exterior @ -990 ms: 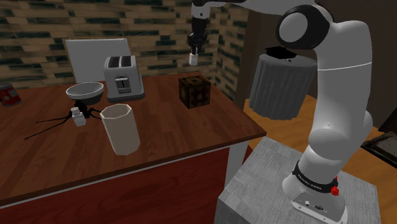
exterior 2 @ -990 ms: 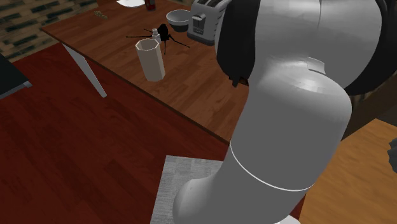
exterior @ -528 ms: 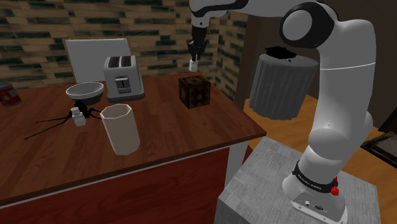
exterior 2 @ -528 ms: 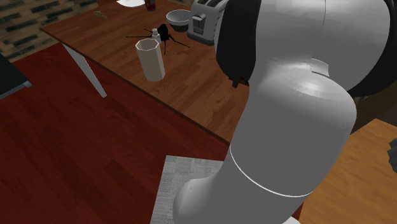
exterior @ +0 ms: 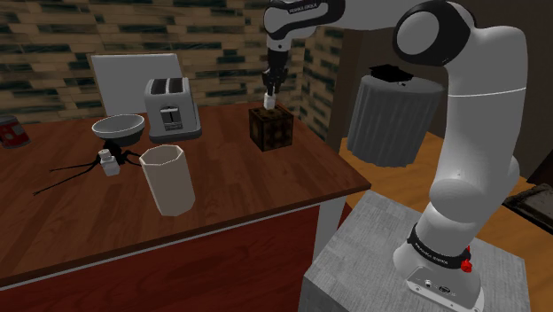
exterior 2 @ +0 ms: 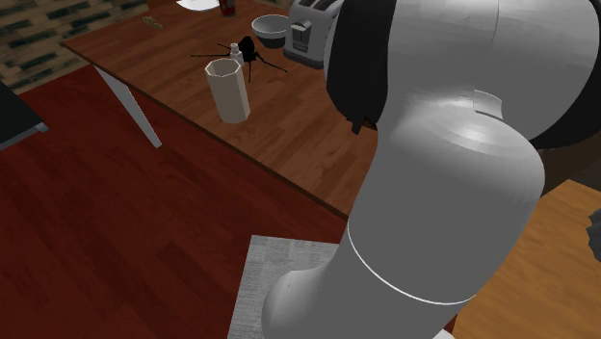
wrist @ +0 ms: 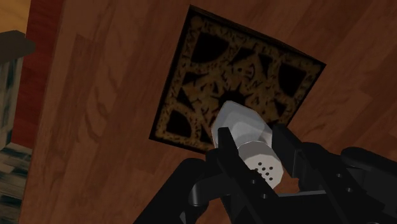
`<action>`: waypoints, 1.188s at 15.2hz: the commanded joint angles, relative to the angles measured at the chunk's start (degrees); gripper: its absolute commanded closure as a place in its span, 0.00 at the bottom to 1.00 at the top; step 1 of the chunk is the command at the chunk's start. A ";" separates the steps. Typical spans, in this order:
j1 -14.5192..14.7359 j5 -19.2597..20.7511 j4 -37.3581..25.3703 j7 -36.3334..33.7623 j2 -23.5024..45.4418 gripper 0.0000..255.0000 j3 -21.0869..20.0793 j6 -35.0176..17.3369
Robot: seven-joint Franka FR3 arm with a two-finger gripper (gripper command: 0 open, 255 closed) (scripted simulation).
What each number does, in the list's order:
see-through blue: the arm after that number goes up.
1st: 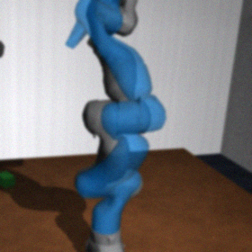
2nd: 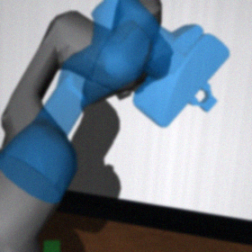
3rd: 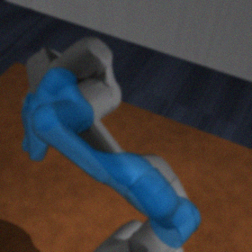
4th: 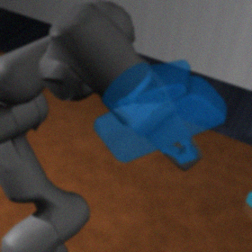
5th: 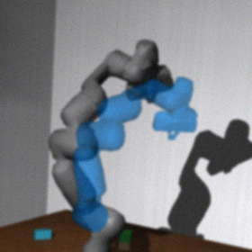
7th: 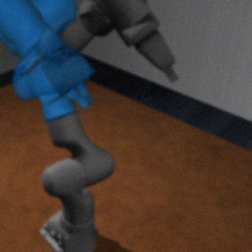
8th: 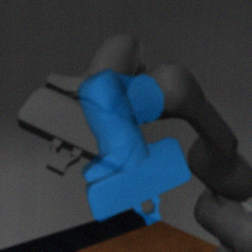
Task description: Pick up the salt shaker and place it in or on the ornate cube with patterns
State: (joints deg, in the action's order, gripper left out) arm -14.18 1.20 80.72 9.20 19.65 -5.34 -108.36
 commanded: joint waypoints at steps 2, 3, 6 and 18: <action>-0.04 0.00 1.58 0.02 0.04 1.00 0.02 -1.65; -0.04 0.00 1.57 0.02 0.05 1.00 0.02 -1.65; -0.04 0.00 1.57 0.02 0.05 1.00 0.02 -1.65; -0.03 -0.08 -3.00 0.09 -0.74 0.00 -0.02 3.71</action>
State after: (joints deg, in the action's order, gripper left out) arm -14.20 1.16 78.76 9.25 19.45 -5.34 -106.28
